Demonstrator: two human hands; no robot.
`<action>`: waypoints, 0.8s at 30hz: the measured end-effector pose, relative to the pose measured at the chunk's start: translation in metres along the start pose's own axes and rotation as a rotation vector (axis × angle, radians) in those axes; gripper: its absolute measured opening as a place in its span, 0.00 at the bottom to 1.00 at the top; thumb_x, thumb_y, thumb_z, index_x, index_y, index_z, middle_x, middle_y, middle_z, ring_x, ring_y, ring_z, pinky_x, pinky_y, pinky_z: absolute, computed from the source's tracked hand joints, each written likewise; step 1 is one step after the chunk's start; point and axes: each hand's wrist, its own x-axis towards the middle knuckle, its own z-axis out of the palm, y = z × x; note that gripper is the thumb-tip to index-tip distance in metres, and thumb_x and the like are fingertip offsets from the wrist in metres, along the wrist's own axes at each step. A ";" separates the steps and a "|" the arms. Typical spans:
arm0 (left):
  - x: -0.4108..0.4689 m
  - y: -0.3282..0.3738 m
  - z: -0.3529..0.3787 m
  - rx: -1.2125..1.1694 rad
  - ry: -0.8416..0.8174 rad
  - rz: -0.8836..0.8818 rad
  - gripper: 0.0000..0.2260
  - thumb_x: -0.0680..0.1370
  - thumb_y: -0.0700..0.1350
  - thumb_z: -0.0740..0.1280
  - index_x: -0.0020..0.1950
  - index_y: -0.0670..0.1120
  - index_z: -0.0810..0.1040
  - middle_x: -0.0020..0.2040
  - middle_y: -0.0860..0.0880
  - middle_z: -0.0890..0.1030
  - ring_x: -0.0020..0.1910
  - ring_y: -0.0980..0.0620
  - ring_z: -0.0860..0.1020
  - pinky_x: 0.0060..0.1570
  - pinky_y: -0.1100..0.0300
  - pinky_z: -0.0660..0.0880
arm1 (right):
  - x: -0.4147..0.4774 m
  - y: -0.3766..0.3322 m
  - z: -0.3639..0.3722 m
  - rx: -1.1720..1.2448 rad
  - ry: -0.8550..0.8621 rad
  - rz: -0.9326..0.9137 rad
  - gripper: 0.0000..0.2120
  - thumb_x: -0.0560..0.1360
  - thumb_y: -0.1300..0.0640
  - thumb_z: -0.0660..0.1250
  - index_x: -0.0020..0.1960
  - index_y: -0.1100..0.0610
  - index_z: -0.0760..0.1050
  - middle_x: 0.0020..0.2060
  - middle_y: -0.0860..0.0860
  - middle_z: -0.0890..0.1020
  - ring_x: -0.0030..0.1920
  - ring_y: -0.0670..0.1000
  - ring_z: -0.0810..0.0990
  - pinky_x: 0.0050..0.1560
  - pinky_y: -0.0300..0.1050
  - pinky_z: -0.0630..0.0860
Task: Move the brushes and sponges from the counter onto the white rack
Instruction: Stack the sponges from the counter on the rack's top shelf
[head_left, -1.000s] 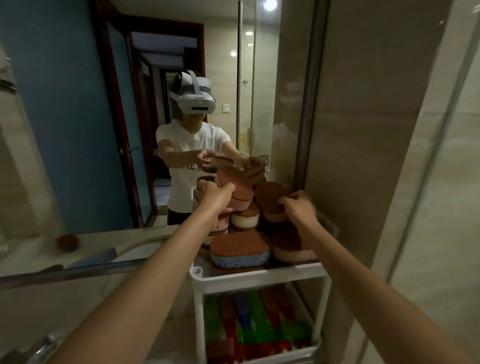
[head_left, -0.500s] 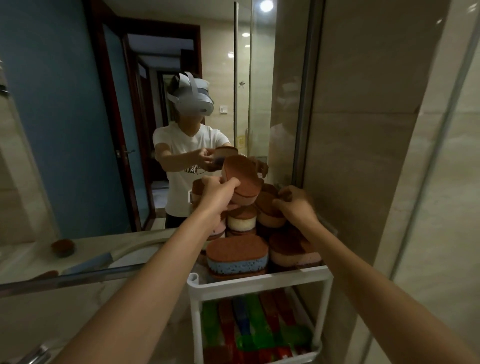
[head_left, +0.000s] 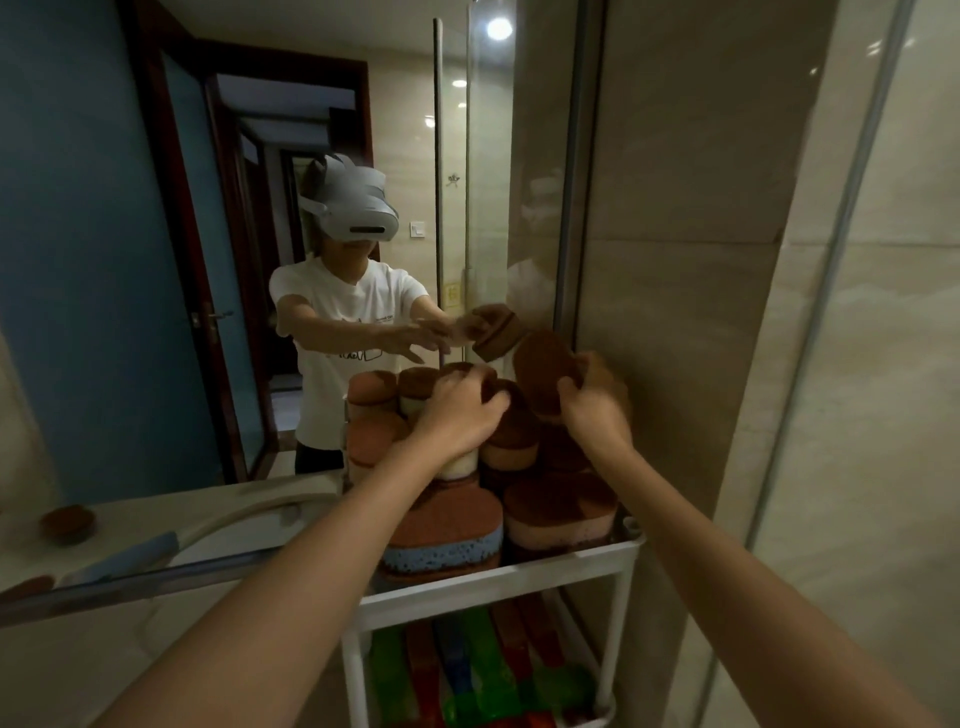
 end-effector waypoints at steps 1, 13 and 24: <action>-0.001 -0.002 0.004 0.141 -0.068 0.033 0.24 0.78 0.56 0.57 0.73 0.51 0.64 0.73 0.44 0.66 0.74 0.43 0.60 0.72 0.45 0.61 | 0.000 0.002 0.001 -0.099 0.012 -0.027 0.20 0.80 0.56 0.57 0.70 0.57 0.64 0.65 0.58 0.73 0.64 0.59 0.73 0.64 0.55 0.72; -0.008 -0.019 0.020 0.561 -0.338 0.016 0.33 0.75 0.69 0.50 0.77 0.57 0.50 0.79 0.44 0.50 0.78 0.42 0.49 0.75 0.46 0.47 | 0.012 0.013 0.008 -0.291 -0.226 0.218 0.21 0.81 0.59 0.51 0.74 0.59 0.60 0.72 0.60 0.66 0.70 0.60 0.67 0.69 0.52 0.67; -0.012 -0.023 0.023 0.582 -0.325 0.041 0.31 0.77 0.66 0.51 0.77 0.57 0.49 0.79 0.43 0.49 0.78 0.42 0.49 0.76 0.46 0.46 | 0.004 0.024 0.018 -0.429 -0.248 0.087 0.21 0.81 0.50 0.54 0.69 0.60 0.67 0.67 0.60 0.72 0.65 0.61 0.72 0.62 0.52 0.70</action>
